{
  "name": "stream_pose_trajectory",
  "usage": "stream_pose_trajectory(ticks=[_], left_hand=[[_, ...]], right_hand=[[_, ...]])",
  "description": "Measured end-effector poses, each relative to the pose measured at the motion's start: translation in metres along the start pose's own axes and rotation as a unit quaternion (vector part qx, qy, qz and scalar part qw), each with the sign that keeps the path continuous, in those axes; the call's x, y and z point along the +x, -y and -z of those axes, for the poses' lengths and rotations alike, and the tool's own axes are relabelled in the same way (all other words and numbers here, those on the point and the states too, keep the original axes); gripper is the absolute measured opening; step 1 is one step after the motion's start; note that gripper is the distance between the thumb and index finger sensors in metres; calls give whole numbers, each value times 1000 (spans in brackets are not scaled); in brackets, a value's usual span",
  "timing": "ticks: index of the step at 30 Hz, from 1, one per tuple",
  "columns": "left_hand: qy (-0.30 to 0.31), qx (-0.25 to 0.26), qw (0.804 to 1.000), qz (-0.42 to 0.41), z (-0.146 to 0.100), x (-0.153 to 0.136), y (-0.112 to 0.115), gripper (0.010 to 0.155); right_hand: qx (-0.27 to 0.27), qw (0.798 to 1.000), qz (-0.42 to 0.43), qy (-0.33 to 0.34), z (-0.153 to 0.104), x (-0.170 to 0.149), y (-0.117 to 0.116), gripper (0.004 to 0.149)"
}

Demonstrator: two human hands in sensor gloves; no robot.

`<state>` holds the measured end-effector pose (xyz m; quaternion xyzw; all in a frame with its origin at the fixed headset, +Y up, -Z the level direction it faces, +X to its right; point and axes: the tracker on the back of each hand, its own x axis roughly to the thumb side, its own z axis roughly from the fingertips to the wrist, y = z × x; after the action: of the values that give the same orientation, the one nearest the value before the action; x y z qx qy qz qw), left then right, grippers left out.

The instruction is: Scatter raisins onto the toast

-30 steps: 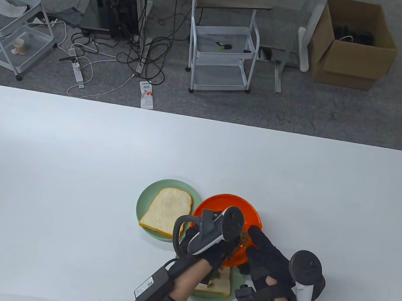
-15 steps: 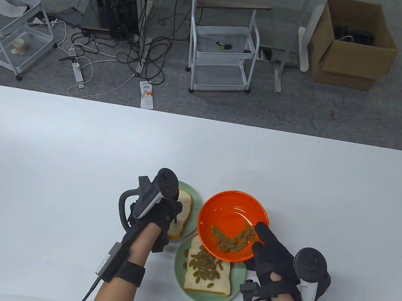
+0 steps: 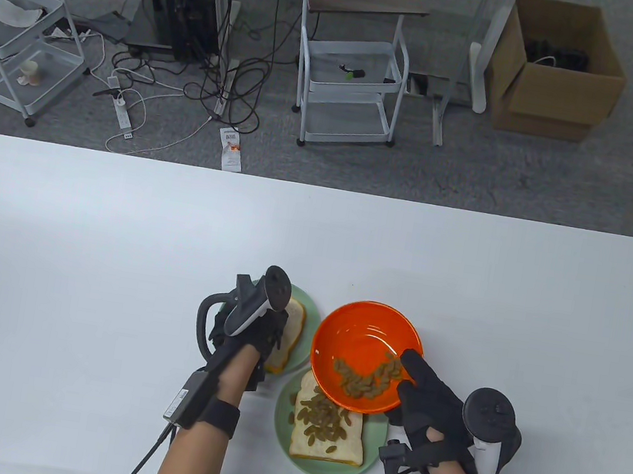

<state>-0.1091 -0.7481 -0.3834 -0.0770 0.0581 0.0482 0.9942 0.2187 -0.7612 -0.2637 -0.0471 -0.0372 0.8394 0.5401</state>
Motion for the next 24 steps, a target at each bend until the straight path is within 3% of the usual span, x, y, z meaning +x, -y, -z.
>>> stream_pose_trajectory(ticks=[5,7,10,13,16,19,21,24], left_hand=[[32,82,994,58,-8,3,-4,43],[40,73,995,60,-13,3,-8,56],[61,68,994,53,-25,3,-21,64],[92,118,989,7,-49,13,-45,64],[120,94,988,30,-78,44,-60,69],[157,83,983,54,-105,82,-59,72],[151,28,984,90,-119,114,-48,77],[104,-48,983,146,-120,144,-26,85]], right_hand=[[-2,1000,3,1,0,0,1,51],[-2,1000,1,1,1,-1,1,51],[-1,1000,1,0,1,0,1,51],[-4,1000,3,0,1,0,3,52],[-3,1000,2,1,1,-1,1,52],[1,1000,4,1,-1,0,-1,52],[5,1000,5,5,-4,2,-2,52],[1,1000,16,4,-7,3,-3,52]])
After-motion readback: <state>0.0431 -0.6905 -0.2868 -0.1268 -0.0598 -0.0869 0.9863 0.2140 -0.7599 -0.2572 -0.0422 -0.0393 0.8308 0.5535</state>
